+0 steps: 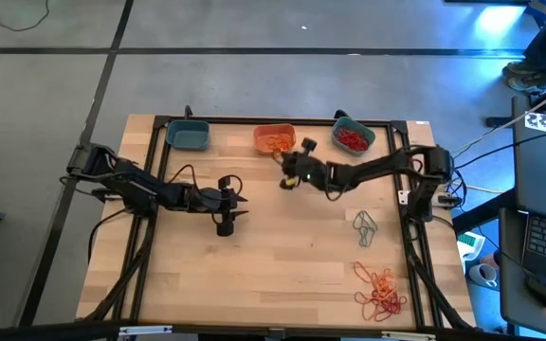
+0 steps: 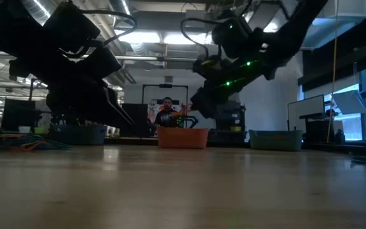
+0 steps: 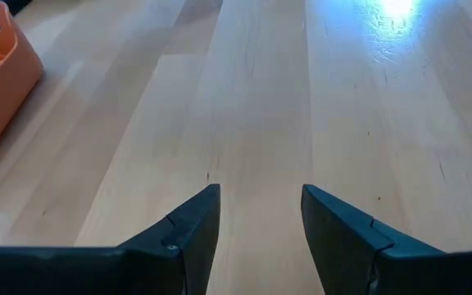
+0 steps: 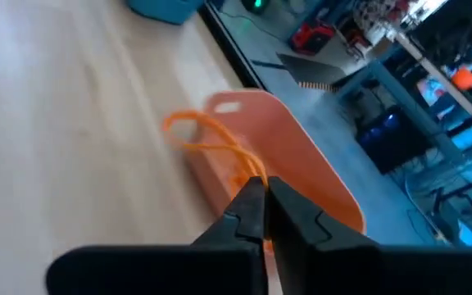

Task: Sort rubber bands into baskets
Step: Put the orange rubber band into the orange bin

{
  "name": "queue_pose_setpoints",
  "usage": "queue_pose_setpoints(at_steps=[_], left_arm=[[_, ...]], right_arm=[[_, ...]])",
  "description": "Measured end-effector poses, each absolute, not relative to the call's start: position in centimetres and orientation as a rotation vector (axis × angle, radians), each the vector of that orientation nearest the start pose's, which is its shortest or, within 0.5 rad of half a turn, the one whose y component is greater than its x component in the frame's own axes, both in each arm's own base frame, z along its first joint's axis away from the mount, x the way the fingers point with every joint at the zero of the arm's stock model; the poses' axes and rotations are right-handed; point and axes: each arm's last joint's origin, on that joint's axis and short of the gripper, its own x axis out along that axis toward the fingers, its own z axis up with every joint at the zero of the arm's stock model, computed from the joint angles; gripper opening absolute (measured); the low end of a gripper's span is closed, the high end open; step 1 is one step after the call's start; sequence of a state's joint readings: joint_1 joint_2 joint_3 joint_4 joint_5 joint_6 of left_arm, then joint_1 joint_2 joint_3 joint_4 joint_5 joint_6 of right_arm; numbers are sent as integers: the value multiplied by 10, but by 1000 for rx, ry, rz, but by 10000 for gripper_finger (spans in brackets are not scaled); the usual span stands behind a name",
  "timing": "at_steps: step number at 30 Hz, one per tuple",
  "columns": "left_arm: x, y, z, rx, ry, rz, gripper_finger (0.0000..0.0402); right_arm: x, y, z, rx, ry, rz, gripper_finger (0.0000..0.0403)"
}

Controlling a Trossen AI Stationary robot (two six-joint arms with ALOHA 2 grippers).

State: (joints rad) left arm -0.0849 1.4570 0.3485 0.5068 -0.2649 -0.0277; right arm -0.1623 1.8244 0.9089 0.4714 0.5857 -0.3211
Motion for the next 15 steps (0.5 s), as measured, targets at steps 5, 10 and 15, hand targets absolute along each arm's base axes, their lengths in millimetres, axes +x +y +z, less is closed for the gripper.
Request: queue_pose_setpoints(at_steps=[5, 10, 15], left_arm=[[232, -12, 120, 77, 586, 183, 170], [232, -12, 119, 78, 586, 183, 170], [232, -12, 120, 78, 586, 183, 170]], right_arm=[[350, -113, 161, -295, 546, -673, 10], [342, -140, 158, -196, 528, -556, 16], [335, -157, 157, -71, 500, -614, 39]])
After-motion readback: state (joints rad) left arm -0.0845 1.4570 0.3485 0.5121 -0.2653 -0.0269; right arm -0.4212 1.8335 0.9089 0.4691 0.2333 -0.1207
